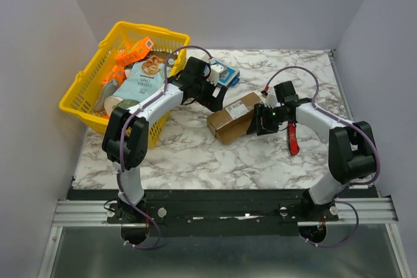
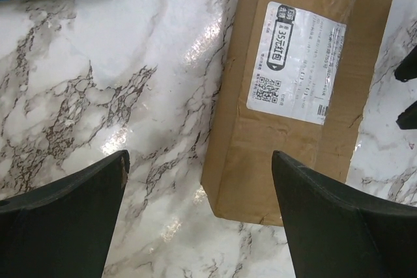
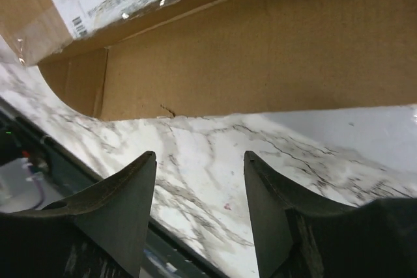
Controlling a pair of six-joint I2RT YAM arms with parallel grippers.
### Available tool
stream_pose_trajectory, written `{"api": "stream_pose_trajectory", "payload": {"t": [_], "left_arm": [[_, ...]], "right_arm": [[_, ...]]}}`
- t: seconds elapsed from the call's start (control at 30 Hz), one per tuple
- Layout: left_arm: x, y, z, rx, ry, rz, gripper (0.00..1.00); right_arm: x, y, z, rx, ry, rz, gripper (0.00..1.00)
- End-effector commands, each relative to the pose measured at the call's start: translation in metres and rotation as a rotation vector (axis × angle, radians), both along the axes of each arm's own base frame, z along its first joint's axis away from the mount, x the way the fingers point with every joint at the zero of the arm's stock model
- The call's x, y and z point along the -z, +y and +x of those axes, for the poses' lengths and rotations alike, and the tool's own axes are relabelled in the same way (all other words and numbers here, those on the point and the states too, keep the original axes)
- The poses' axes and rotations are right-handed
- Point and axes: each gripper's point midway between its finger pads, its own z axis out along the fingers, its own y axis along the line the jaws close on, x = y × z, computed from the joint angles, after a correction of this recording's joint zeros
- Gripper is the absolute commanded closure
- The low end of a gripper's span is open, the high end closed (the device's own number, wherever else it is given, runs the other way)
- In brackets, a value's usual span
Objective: Unpack the express box
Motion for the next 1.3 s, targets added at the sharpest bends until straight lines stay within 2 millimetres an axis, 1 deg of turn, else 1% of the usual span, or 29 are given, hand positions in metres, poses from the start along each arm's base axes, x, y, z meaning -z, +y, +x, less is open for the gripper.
{"api": "stream_pose_trajectory", "payload": {"t": [0.0, 0.17, 0.23, 0.3, 0.33, 0.37, 0.4, 0.43, 0.47, 0.53, 0.57, 0.6, 0.67, 0.8, 0.9, 0.93, 0.97, 1.0, 1.03, 1.07, 1.1, 1.13, 1.17, 1.2, 1.23, 1.27], "left_arm": [[0.017, -0.009, -0.010, 0.048, 0.069, -0.026, 0.01], [0.030, -0.015, -0.019, 0.054, 0.157, -0.047, 0.01], [0.037, -0.014, -0.024, 0.055, 0.181, -0.048, 0.01], [0.042, -0.012, -0.027, 0.053, 0.193, -0.040, 0.01], [0.042, -0.011, -0.027, 0.048, 0.193, -0.036, 0.01], [0.042, -0.010, -0.028, 0.025, 0.205, -0.038, 0.01], [0.044, -0.008, -0.028, 0.017, 0.203, -0.028, 0.01], [0.040, -0.008, -0.028, 0.018, 0.192, -0.028, 0.01], [0.038, -0.008, -0.029, 0.018, 0.188, -0.027, 0.01], [0.032, -0.010, -0.031, 0.033, 0.176, -0.030, 0.01], [0.032, -0.009, -0.034, 0.038, 0.186, -0.024, 0.01], [0.032, -0.012, -0.037, 0.047, 0.190, -0.020, 0.01], [0.034, -0.013, -0.043, 0.056, 0.208, -0.016, 0.01], [0.042, -0.012, -0.055, 0.092, 0.235, 0.007, 0.01], [0.046, -0.011, -0.066, 0.097, 0.275, 0.005, 0.01], [0.048, -0.010, -0.068, 0.096, 0.287, 0.004, 0.01], [0.048, -0.010, -0.071, 0.093, 0.293, 0.004, 0.01], [0.048, -0.007, -0.069, 0.082, 0.280, 0.019, 0.01], [0.043, -0.005, -0.067, 0.068, 0.255, 0.027, 0.01], [0.038, -0.006, -0.063, 0.058, 0.221, 0.033, 0.01], [0.032, -0.002, -0.056, 0.034, 0.178, 0.053, 0.01], [0.014, -0.002, -0.052, 0.027, 0.117, 0.043, 0.01], [-0.001, -0.009, -0.046, 0.028, 0.046, 0.015, 0.01], [-0.013, -0.012, -0.045, 0.030, -0.007, 0.000, 0.01], [-0.036, -0.009, -0.042, 0.007, -0.094, -0.009, 0.01], [-0.053, -0.014, -0.037, 0.000, -0.168, -0.030, 0.01]], "right_arm": [[-0.014, 0.027, 0.022, 0.085, 0.098, 0.187, 0.37], [-0.002, 0.029, 0.033, 0.173, 0.176, 0.176, 0.39], [0.009, 0.027, 0.034, 0.215, 0.217, 0.159, 0.41], [0.017, 0.025, 0.034, 0.244, 0.236, 0.141, 0.46], [0.020, 0.025, 0.034, 0.240, 0.242, 0.139, 0.50], [0.019, 0.025, 0.036, 0.234, 0.232, 0.138, 0.60], [0.019, 0.023, 0.039, 0.221, 0.204, 0.123, 0.64], [0.018, 0.021, 0.041, 0.218, 0.189, 0.113, 0.66], [0.015, 0.020, 0.045, 0.215, 0.166, 0.105, 0.66], [0.017, 0.012, 0.050, 0.237, 0.146, 0.075, 0.64], [0.018, 0.009, 0.052, 0.249, 0.146, 0.070, 0.56], [0.019, 0.008, 0.052, 0.260, 0.154, 0.071, 0.52], [0.018, 0.010, 0.054, 0.261, 0.159, 0.092, 0.50], [0.025, 0.015, 0.061, 0.281, 0.173, 0.134, 0.57], [0.024, 0.019, 0.069, 0.284, 0.160, 0.156, 0.65], [0.021, 0.020, 0.074, 0.278, 0.141, 0.159, 0.70], [0.018, 0.019, 0.078, 0.263, 0.121, 0.159, 0.81], [0.015, 0.018, 0.079, 0.224, 0.083, 0.143, 0.87], [0.006, 0.015, 0.082, 0.209, 0.045, 0.126, 0.92], [-0.005, 0.011, 0.090, 0.203, 0.000, 0.101, 0.99], [-0.005, 0.001, 0.088, 0.216, -0.004, 0.041, 1.00], [-0.011, -0.005, 0.091, 0.203, -0.037, 0.015, 1.00], [-0.026, -0.009, 0.092, 0.202, -0.071, 0.006, 1.00], [-0.035, -0.010, 0.090, 0.188, -0.084, -0.001, 1.00], [-0.043, -0.013, 0.088, 0.166, -0.109, -0.013, 1.00], [-0.056, -0.014, 0.086, 0.161, -0.134, -0.013, 1.00]]}}
